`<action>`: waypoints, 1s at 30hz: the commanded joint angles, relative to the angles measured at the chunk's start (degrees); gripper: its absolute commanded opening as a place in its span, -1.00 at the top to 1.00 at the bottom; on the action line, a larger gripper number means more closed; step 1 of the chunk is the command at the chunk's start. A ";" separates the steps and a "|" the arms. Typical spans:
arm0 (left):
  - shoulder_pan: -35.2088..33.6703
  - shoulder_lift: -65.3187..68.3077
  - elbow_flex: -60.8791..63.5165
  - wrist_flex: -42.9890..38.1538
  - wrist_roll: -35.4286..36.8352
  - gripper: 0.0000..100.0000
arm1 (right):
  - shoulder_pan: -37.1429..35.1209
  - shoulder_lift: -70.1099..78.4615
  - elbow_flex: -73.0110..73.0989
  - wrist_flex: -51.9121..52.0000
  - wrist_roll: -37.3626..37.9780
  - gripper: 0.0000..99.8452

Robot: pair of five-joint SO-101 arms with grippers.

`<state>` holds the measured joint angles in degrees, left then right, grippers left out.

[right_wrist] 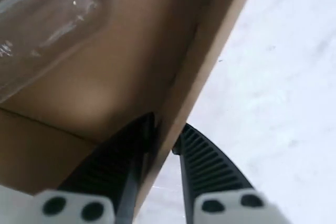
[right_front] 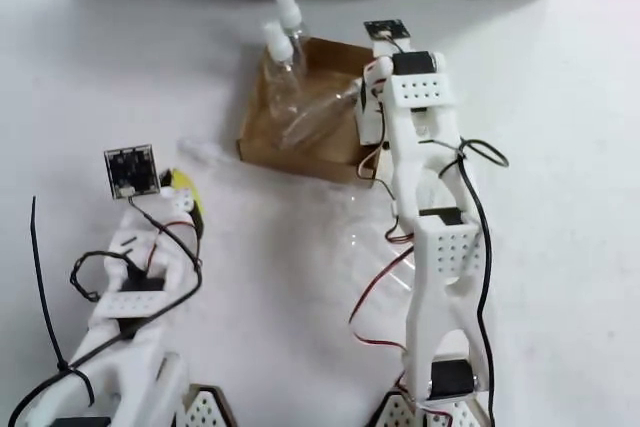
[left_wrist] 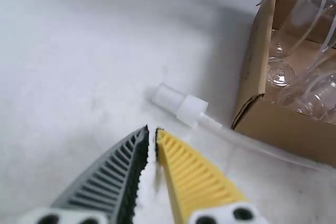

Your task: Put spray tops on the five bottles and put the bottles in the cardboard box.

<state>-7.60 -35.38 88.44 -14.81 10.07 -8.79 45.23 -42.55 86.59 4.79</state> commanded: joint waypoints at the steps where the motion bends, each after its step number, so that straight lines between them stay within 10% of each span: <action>1: 0.40 -1.98 -0.70 -1.85 0.35 0.94 | -0.75 -1.19 -0.35 1.01 5.19 0.97; 30: 0.31 -1.98 -0.70 -2.02 0.35 0.94 | -2.24 -1.80 -0.62 6.73 25.23 0.97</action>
<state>-7.60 -35.38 88.44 -14.81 10.07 -9.49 45.23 -42.55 91.69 28.62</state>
